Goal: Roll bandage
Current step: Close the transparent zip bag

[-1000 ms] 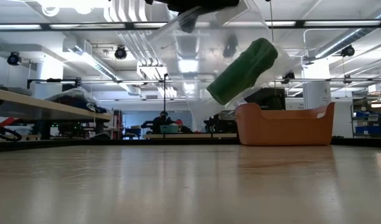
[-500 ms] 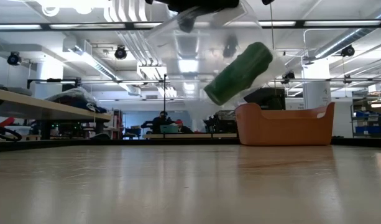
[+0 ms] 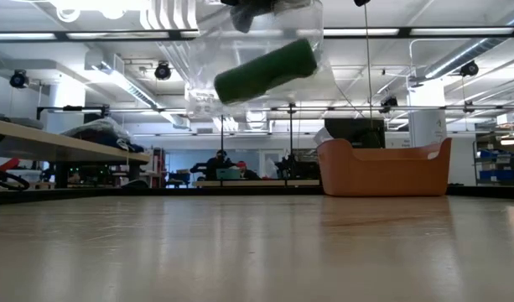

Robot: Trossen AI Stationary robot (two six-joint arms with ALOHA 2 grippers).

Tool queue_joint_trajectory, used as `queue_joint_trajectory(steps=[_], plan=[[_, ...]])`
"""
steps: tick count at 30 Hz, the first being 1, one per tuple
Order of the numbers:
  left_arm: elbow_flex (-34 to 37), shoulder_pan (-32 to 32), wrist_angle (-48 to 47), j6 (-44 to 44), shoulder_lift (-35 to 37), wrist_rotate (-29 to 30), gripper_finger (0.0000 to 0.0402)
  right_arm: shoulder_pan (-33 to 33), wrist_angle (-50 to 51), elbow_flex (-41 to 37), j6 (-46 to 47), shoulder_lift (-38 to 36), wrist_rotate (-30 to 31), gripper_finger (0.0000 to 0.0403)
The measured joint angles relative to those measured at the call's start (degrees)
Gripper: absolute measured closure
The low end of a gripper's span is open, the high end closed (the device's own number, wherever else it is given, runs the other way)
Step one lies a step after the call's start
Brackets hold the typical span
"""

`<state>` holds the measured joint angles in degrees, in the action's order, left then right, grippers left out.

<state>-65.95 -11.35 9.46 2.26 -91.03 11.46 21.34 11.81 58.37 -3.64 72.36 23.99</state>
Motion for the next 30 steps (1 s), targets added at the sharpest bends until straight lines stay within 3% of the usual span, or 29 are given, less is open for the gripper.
queue_joint_trajectory(steps=[6,12,22,30], plan=[[0.00,0.00,0.04,0.02,-0.13,0.03,0.0259,0.00,-0.02,0.00,0.02,0.04,-0.02,0.0403],[-0.02,-0.02,0.24,-0.20,-0.13,-0.16,0.0238,-0.01,0.06,-0.02,0.02,0.09,0.00,0.0403],[-0.02,-0.05,0.06,-2.25,-0.21,-3.09,0.0236,-0.02,-0.15,-0.04,0.00,0.11,0.02,0.0403],[-0.02,0.11,0.08,-3.65,-0.24,1.03,0.0263,-0.06,-0.17,-0.04,0.00,0.11,0.23,0.0403]])
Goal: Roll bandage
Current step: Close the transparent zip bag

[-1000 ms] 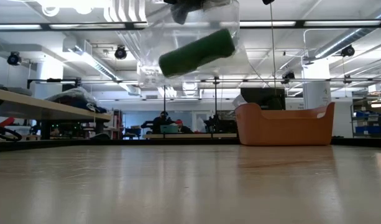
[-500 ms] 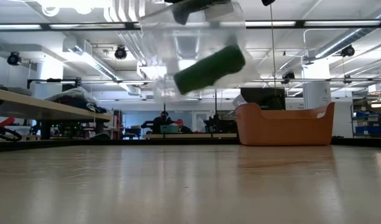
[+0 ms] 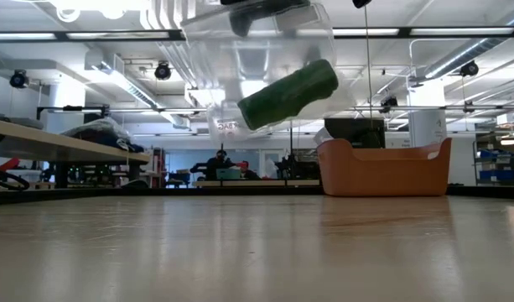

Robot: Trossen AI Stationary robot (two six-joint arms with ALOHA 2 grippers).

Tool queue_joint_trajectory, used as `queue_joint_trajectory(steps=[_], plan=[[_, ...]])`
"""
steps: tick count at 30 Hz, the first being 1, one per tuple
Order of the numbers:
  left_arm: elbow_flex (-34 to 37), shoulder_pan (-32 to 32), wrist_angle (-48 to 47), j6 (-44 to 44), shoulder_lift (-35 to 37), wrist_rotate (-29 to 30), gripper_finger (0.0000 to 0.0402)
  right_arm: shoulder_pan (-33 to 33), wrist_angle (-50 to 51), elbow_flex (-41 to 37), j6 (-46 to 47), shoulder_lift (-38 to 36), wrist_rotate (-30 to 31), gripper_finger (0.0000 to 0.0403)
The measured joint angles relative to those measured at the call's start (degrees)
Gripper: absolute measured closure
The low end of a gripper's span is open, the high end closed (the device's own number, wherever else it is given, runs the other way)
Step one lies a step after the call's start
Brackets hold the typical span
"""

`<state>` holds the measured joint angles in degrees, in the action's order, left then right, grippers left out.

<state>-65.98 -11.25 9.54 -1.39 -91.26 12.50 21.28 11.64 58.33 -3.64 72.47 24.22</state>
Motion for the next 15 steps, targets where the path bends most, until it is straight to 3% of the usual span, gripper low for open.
queue_joint_trajectory(steps=[9,15], plan=[[0.00,-0.09,0.11,0.75,-0.04,-0.12,0.0386,-0.37,-0.07,0.00,0.15,0.00,0.27,0.0403],[0.00,-0.03,-0.10,0.87,-0.02,0.02,0.0372,-0.33,0.30,0.00,0.20,-0.02,1.44,0.0403]])
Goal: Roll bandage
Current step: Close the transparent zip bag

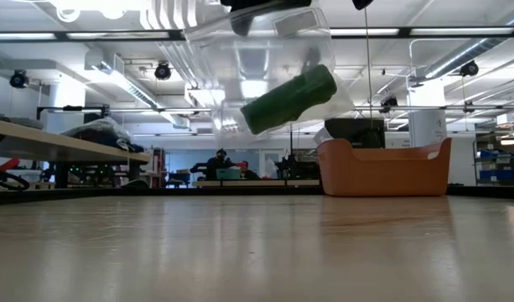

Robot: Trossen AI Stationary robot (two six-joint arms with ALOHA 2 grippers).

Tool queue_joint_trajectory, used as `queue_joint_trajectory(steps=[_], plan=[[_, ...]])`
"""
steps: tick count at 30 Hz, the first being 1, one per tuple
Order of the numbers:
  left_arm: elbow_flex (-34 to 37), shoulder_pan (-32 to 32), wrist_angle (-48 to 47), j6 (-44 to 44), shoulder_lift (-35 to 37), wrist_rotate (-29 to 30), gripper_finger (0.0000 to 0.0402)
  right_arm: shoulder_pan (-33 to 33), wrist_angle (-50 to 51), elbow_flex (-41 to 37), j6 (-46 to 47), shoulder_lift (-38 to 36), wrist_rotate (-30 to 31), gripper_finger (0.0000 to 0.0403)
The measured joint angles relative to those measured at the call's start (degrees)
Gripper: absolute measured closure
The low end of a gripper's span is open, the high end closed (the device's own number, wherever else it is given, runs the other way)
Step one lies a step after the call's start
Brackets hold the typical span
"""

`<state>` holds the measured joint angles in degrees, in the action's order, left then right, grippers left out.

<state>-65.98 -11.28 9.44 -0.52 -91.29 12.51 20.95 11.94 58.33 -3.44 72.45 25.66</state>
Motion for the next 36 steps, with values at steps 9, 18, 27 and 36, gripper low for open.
queue_joint_trajectory(steps=[9,18,27,36], plan=[[0.00,0.03,-0.99,0.00,0.16,0.09,0.0389,0.11,1.88,0.02,1.48,0.00,0.30,0.0403],[0.00,0.01,-2.76,0.03,0.57,0.70,0.0391,0.17,3.28,0.00,2.30,-1.20,0.26,0.0402],[0.00,-0.03,-1.44,0.03,0.57,0.63,0.0391,0.17,0.15,0.02,2.10,-0.32,-0.17,0.0351],[0.00,-0.60,1.25,2.07,0.57,-1.04,0.0391,0.17,-2.47,-0.09,1.94,0.48,1.38,0.0299]])
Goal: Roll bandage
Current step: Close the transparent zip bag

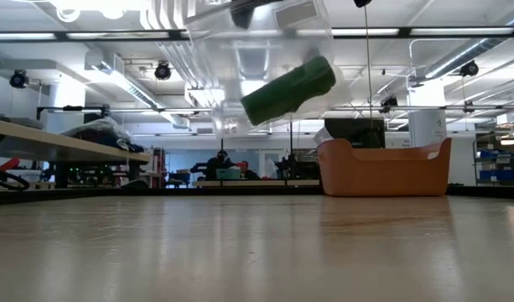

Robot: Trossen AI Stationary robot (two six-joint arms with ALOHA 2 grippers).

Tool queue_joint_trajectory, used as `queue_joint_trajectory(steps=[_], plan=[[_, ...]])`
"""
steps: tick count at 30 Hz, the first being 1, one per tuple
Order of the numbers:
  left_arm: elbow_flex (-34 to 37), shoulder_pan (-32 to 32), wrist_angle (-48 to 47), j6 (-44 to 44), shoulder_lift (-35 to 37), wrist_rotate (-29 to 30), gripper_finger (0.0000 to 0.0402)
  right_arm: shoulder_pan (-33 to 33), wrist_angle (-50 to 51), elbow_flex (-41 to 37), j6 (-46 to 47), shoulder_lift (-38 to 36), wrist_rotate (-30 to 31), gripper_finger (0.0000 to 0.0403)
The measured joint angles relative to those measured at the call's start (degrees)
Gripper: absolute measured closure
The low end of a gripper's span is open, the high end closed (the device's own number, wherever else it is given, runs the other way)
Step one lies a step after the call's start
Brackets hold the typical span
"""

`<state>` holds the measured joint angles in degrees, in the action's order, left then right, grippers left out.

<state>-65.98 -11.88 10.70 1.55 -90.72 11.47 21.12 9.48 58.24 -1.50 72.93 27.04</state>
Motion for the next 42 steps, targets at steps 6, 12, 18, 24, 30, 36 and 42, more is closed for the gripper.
queue_joint_trajectory(steps=[6,12,18,24,30,36,42], plan=[[0.00,-0.39,0.33,1.03,0.00,-0.36,0.0391,0.00,0.06,0.00,-0.63,-0.07,-0.65,0.0348],[0.00,-0.37,0.50,1.22,0.00,-2.22,0.0391,0.09,0.21,0.00,-1.36,-0.07,-1.14,0.0398],[0.02,-0.37,0.32,1.61,0.00,-3.03,0.0391,0.09,-0.27,-0.02,-1.40,-0.07,-1.14,0.0401],[0.01,-0.37,-0.08,1.49,0.42,-3.15,0.0388,0.09,-0.57,-0.02,0.28,-0.07,-0.95,0.0401],[0.02,-0.47,-0.15,-0.69,1.00,-3.84,0.0386,-0.11,0.61,-0.13,0.63,-0.07,-3.97,0.0373],[0.00,-0.49,-0.15,-1.89,1.25,-3.91,0.0388,-0.16,0.44,-0.18,0.46,-0.04,-3.99,0.0341],[0.00,-0.48,0.17,-2.08,1.25,-3.49,0.0386,-0.20,-2.38,-0.24,-1.63,-0.04,-4.40,0.0353]])
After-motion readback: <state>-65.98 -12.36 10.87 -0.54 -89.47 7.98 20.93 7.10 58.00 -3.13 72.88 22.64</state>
